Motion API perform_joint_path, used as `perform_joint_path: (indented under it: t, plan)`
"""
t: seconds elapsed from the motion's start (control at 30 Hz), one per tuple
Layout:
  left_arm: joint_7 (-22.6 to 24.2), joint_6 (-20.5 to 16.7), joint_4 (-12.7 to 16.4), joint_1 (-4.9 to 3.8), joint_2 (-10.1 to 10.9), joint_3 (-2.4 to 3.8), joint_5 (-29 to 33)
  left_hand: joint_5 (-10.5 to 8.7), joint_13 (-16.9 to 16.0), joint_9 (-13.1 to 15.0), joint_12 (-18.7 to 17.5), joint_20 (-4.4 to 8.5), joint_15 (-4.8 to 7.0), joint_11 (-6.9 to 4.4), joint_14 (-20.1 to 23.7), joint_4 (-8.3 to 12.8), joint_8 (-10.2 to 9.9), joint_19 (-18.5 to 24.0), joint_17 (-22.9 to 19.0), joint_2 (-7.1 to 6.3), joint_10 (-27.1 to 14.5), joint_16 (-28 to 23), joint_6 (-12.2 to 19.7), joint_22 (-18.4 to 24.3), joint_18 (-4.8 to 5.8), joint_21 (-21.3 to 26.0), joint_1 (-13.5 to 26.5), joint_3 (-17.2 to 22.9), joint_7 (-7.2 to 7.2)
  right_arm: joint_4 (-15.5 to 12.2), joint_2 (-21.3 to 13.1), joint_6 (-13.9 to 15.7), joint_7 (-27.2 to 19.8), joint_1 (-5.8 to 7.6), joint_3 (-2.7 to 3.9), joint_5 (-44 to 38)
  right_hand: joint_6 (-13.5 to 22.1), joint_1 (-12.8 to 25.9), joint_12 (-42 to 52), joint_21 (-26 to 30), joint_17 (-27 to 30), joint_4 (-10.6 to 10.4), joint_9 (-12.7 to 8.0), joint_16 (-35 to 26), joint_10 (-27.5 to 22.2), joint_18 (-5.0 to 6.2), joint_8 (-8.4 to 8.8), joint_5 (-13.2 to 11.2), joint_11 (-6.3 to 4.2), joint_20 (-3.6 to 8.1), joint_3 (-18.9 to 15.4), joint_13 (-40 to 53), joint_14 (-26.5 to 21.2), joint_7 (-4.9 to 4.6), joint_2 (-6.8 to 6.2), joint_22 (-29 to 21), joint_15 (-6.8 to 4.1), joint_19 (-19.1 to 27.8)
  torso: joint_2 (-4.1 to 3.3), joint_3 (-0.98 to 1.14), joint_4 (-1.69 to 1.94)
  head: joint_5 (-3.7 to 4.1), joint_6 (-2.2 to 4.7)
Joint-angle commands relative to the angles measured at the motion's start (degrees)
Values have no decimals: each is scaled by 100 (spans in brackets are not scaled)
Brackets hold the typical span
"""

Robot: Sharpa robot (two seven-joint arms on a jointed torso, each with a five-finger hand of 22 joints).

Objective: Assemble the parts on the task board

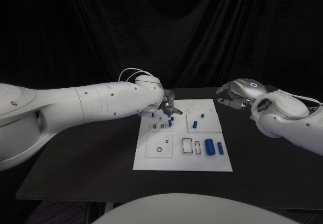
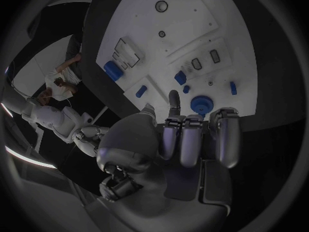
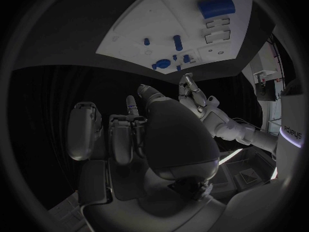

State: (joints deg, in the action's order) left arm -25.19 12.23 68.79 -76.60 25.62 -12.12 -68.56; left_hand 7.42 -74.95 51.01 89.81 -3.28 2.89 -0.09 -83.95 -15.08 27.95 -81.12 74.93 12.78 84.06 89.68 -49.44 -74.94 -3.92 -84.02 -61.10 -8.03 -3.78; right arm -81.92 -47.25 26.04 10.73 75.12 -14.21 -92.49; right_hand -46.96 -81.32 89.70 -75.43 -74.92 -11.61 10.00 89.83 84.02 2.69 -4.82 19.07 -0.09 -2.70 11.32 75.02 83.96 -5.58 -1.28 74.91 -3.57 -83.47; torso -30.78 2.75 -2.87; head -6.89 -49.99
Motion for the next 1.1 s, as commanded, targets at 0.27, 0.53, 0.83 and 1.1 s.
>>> perform_joint_path:
  t: [0.27,0.53,0.83,1.1]
  plan:
    - [-535,17,-55,7,-74,4,-12,76,-1505,365,19,65,102,-104,-605,80,57,-140,1507,-75,594,32,-84,-409,105,-56,-21,133,94,-4,-53,12,33,6,4,-37,-52,48,30,-48,-1508,-20,-12,17,598,44,36,61,27,-44,25,1498,604,4,0,1096,37,-14,1,35,9,-28,-1]
    - [-694,-20,-75,38,-66,4,-12,390,-1505,655,19,110,143,-141,-605,311,-1,-174,1507,-120,594,32,-9,-435,111,-51,-195,342,123,13,-51,36,-3,2,4,-37,-75,49,30,-44,-1508,-12,-14,17,598,46,34,93,25,-44,43,1498,604,4,5,1095,36,-14,-15,27,-29,-74,-1]
    - [-450,-201,-173,183,-73,4,-12,451,-1505,745,19,108,132,-117,-605,345,-158,-182,1507,-108,594,32,133,-437,112,-40,-169,471,85,-29,-55,208,-196,-12,4,-37,-191,26,30,-115,-1508,38,-14,17,598,31,12,181,22,-42,123,1498,604,5,20,1115,32,-49,-9,40,5,-5,-1]
    - [-328,-531,-182,311,-89,4,-11,607,-1505,855,19,96,121,-107,-605,385,-212,-165,1507,-135,594,32,131,-410,104,-13,-150,581,80,-45,-58,256,-248,-16,4,-37,-218,24,30,-122,-1508,51,-16,17,598,30,10,214,22,-41,144,1498,604,3,19,1117,31,-53,-5,45,-10,0,-1]
